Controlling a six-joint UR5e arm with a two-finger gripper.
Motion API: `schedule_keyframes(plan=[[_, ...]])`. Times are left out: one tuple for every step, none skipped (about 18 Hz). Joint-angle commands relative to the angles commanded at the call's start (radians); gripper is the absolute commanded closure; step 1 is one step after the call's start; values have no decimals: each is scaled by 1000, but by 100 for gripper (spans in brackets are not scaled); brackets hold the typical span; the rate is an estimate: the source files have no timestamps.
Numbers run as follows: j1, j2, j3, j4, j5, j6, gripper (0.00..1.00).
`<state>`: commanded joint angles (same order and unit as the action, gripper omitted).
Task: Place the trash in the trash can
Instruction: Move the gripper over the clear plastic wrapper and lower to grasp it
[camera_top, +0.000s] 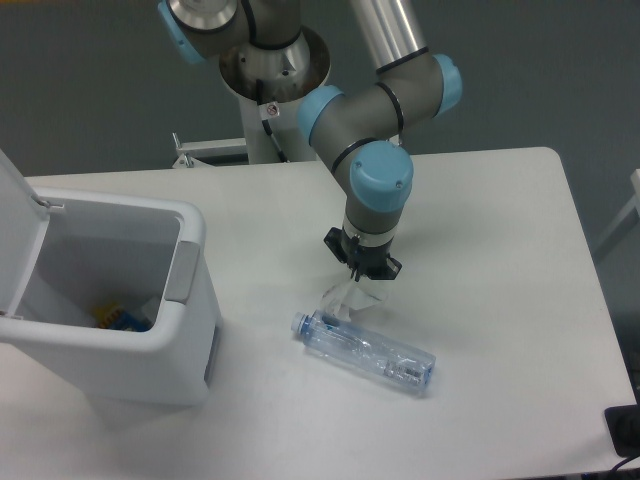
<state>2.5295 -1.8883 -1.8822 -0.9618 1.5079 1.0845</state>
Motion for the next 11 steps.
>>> schedule_keyframes(plan=[[6, 0, 2, -2, -5, 0, 100], [15, 2, 6, -2, -20, 2, 100], [15, 0, 11, -3, -25, -3, 100], [21, 2, 15, -9, -26, -6, 100], [31, 8, 17, -11, -31, -6, 100], [47, 27, 18, -11, -53, -12, 100], [58, 29, 23, -9, -83, -27, 100], [66, 29, 41, -11, -116, -43, 100], [72, 28, 63, -11, -152, -67, 100], [77, 23, 83, -9, -188, -95, 100], [80, 17, 106, -9, -219, -118, 100]])
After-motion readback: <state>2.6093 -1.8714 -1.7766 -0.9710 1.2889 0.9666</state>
